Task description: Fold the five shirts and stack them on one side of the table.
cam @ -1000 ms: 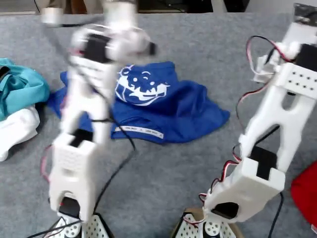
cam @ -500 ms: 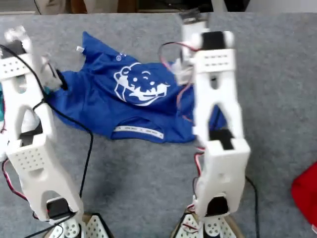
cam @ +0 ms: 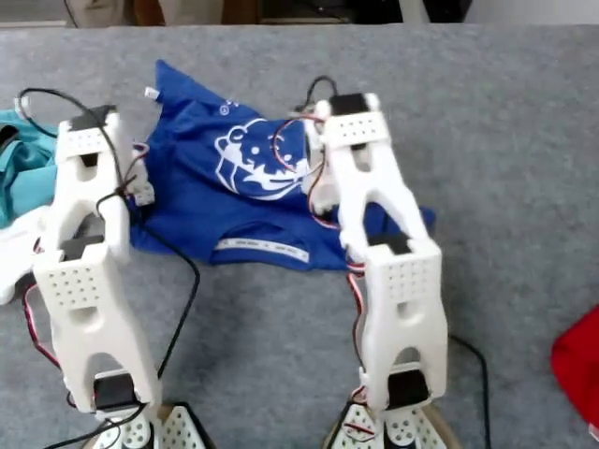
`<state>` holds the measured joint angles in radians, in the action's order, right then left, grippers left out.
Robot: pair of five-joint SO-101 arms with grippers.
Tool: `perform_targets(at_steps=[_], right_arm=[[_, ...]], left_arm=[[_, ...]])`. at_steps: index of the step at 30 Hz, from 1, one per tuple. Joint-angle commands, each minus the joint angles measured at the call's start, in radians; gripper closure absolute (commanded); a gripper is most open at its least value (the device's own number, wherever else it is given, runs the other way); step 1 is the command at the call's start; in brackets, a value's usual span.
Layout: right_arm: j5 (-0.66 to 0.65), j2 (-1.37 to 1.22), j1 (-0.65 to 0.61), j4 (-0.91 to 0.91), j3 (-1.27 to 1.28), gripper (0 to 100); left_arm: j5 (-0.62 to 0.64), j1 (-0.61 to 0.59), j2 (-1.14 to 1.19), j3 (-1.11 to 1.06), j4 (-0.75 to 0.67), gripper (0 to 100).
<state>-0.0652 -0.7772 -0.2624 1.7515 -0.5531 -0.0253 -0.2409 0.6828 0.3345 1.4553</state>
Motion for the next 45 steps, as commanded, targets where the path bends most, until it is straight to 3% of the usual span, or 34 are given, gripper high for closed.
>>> perform_targets(at_steps=[1, 5, 9, 13, 19, 24, 28, 31, 33, 38, 45], right_arm=[[-0.009, -0.038, 0.008, -0.054, -0.035, 90.6], [-0.008, -0.096, 0.042, -0.109, -0.186, 98.9], [-0.009, -0.162, 0.048, -0.127, -0.414, 99.0], [-0.011, -0.229, 0.048, -0.14, -0.684, 99.0], [-0.014, -0.338, 0.042, -0.279, -0.997, 98.6], [0.025, -0.377, 0.03, -0.328, -1.122, 93.5], [0.172, -0.277, 0.101, -0.216, -1.115, 78.1], [0.166, -0.196, 0.174, -0.086, -1.115, 71.4], [0.14, -0.139, 0.219, 0.029, -1.115, 71.1], [0.121, 0.027, 0.348, 0.037, -1.003, 73.6], [0.12, 0.435, 0.377, 0.037, -0.389, 81.1]], left_arm=[[-0.037, 0.014, 0.002, -0.051, -0.002, 98], [-0.13, 0.003, 0.002, -0.049, 0.069, 98], [-0.272, 0.037, 0.002, -0.049, 0.183, 98], [-0.331, 0.104, 0.001, -0.049, 0.262, 98], [-0.374, 0.253, -0.082, -0.086, 0.302, 98], [-0.414, 0.466, -0.263, -0.167, 0.302, 98], [-0.442, 0.526, -0.464, -0.226, 0.304, 98], [-0.522, 0.516, -0.61, -0.304, 0.304, 98], [-0.554, 0.491, -0.7, -0.359, 0.304, 98], [-0.617, 0.404, -0.883, -0.416, 0.304, 98], [-0.752, 0.269, -1.078, -0.413, 0.304, 98]])
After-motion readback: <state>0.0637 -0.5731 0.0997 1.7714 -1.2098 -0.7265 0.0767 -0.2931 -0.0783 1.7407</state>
